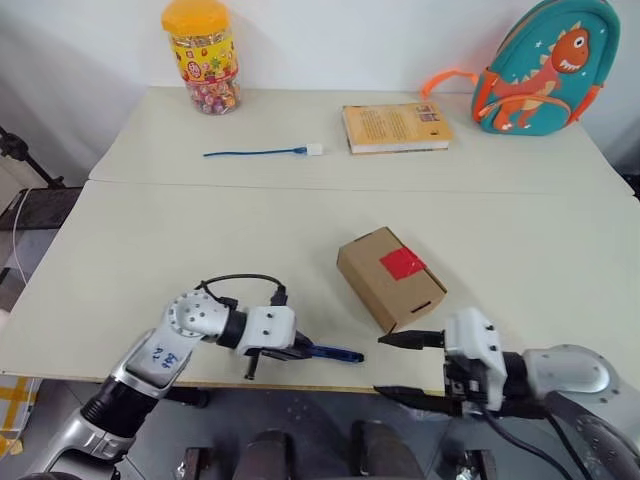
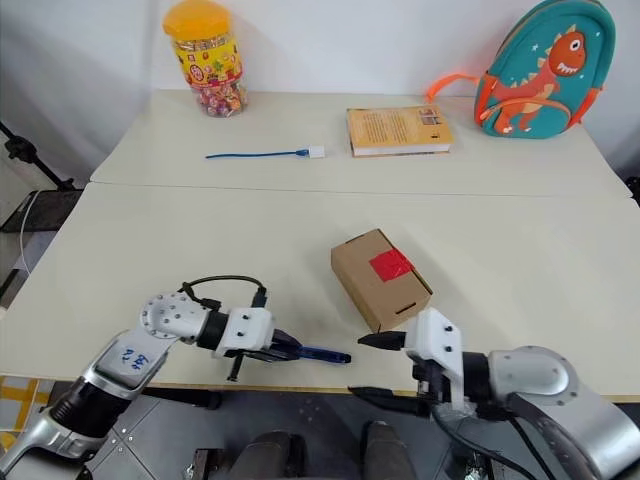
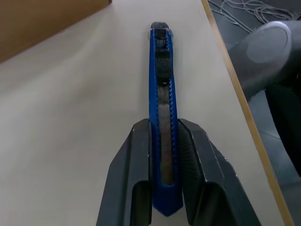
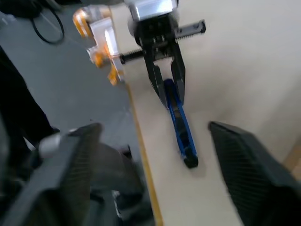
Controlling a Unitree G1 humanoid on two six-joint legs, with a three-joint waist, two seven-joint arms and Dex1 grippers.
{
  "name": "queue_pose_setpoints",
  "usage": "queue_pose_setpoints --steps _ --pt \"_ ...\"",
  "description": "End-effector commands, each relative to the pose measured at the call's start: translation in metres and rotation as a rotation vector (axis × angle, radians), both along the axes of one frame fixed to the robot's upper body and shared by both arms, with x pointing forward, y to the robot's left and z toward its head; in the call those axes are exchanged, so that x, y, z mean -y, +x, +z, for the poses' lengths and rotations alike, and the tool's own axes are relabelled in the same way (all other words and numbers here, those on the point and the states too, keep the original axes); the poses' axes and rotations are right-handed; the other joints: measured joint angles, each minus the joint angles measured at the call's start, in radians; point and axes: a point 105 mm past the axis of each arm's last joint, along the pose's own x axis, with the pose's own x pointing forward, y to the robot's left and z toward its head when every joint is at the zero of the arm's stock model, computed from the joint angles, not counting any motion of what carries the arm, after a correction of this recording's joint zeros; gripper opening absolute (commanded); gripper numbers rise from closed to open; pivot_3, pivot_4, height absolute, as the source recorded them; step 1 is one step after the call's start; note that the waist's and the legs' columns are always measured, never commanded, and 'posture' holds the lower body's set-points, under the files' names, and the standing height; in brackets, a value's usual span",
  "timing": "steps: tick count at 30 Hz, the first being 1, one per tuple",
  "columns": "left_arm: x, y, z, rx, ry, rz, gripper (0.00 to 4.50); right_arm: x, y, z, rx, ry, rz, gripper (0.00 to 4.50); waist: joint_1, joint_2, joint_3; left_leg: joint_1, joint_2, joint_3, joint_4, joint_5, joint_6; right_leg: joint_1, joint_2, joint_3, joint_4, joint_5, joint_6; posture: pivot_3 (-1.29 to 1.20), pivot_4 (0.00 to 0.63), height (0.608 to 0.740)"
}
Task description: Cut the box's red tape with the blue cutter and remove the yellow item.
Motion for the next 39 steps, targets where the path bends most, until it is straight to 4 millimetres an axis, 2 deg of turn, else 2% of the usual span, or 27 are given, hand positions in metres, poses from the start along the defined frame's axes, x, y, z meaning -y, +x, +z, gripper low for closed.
queue_pose_setpoints --steps 1,3,6,8,18,29,39 --pt "0.008 0.0 -0.003 -0.008 0.03 0.011 0.43 -0.002 0.014 -0.01 0.074 -0.069 -0.056 2.29 0.0 0.0 0.0 0.0 0.0 0.0 0.001 0.0 0.0 0.0 0.0 0.0 0.0 0.0 0.0 0.0 0.15 0.74" --pt "0.007 0.002 -0.006 -0.017 0.033 0.033 0.43 -0.002 0.022 -0.022 0.139 -0.157 -0.052 1.6 0.0 0.0 0.0 0.0 0.0 0.0 0.002 0.0 0.001 0.0 0.001 0.0 0.001 0.0 0.0 0.0 0.15 0.74" --pt "0.009 -0.001 -0.009 -0.032 0.041 0.028 0.43 -0.006 0.03 -0.036 0.156 -0.197 -0.054 0.48 0.0 -0.001 0.0 -0.001 0.0 0.0 0.005 -0.001 0.002 0.0 0.001 -0.001 0.003 0.0 0.0 0.0 0.15 0.74" --pt "0.008 -0.002 -0.009 -0.034 0.04 0.034 0.43 -0.009 0.03 -0.04 0.159 -0.202 -0.041 0.03 0.001 -0.001 0.0 -0.001 -0.001 0.0 0.006 -0.001 0.003 0.0 0.001 -0.001 0.004 0.0 0.0 0.0 0.15 0.74" --pt "0.008 -0.001 -0.008 -0.022 0.046 0.045 0.43 -0.013 0.032 -0.052 0.125 -0.194 -0.024 0.03 0.0 -0.001 0.0 -0.001 0.0 0.0 0.009 -0.002 0.004 0.0 0.001 -0.001 0.007 0.0 0.0 0.0 0.15 0.74" --pt "0.014 -0.007 -0.008 -0.037 0.041 0.032 0.43 -0.037 0.039 -0.062 0.145 -0.175 0.03 0.03 0.001 -0.003 -0.001 0.0 -0.001 -0.001 0.01 -0.002 0.004 0.001 0.001 -0.002 0.008 0.0 0.0 0.0 0.15 0.74" --pt "0.011 -0.006 -0.009 -0.036 0.047 0.049 0.43 -0.014 0.03 -0.049 0.163 -0.181 0.052 0.03 0.002 -0.003 -0.001 -0.001 -0.001 -0.001 0.01 -0.003 0.005 0.002 0.0 -0.003 0.007 0.0 0.0 0.0 0.15 0.74"
